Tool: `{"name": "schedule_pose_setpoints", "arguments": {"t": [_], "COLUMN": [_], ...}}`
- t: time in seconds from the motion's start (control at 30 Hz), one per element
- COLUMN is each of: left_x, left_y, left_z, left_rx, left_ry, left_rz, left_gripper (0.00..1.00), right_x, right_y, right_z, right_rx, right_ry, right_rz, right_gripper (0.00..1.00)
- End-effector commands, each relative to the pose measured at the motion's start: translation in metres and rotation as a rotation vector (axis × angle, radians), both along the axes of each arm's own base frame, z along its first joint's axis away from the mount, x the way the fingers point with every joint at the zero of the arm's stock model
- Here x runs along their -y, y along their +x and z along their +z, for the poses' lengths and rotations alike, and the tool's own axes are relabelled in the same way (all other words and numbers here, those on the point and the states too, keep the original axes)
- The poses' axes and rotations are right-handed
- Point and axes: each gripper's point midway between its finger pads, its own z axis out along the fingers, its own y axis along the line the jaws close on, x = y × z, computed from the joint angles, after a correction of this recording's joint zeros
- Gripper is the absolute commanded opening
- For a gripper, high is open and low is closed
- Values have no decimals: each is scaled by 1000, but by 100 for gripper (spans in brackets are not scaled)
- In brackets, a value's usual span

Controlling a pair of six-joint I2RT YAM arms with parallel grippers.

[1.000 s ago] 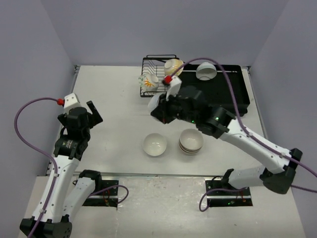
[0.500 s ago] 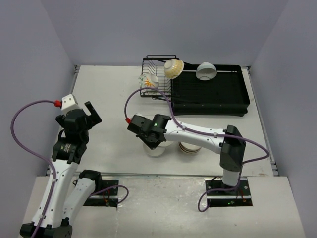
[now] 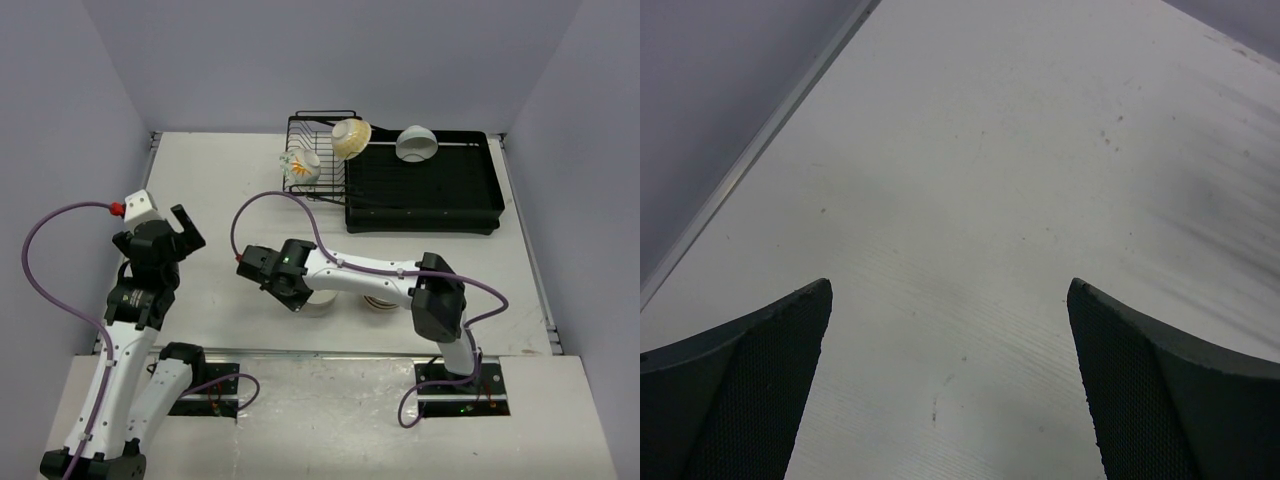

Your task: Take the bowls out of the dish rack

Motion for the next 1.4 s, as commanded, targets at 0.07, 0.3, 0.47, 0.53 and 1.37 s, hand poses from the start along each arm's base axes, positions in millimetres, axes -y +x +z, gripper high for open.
{"name": "schedule_pose_setpoints", "arguments": {"t": [0.07,0.3,0.47,0.53,1.37], "left_x": [-1,-1,-2,-2,4], "left_y": [1,0,0,0,9], "left_z": [7,8,8,9,-8], "left_rx": [29,32,34,37,-36], "left_ry": [-11,-10,-9,-10,-9], "left_rz": [9,11,12,12,-9], "left_gripper": [100,100,100,100,100], "right_x": [-3,-5,-8,-9,248], "right_y": [-5,-6,-9,-12,262], "right_z": [2,-1,6,11,249], "right_rx": [-8,-12,-8,-11,335], "right_ry": [-35,-31,-4,4,1789], "right_rz": [30,20,26,32,-1159], "right_gripper": [0,16,40,45,99]}}
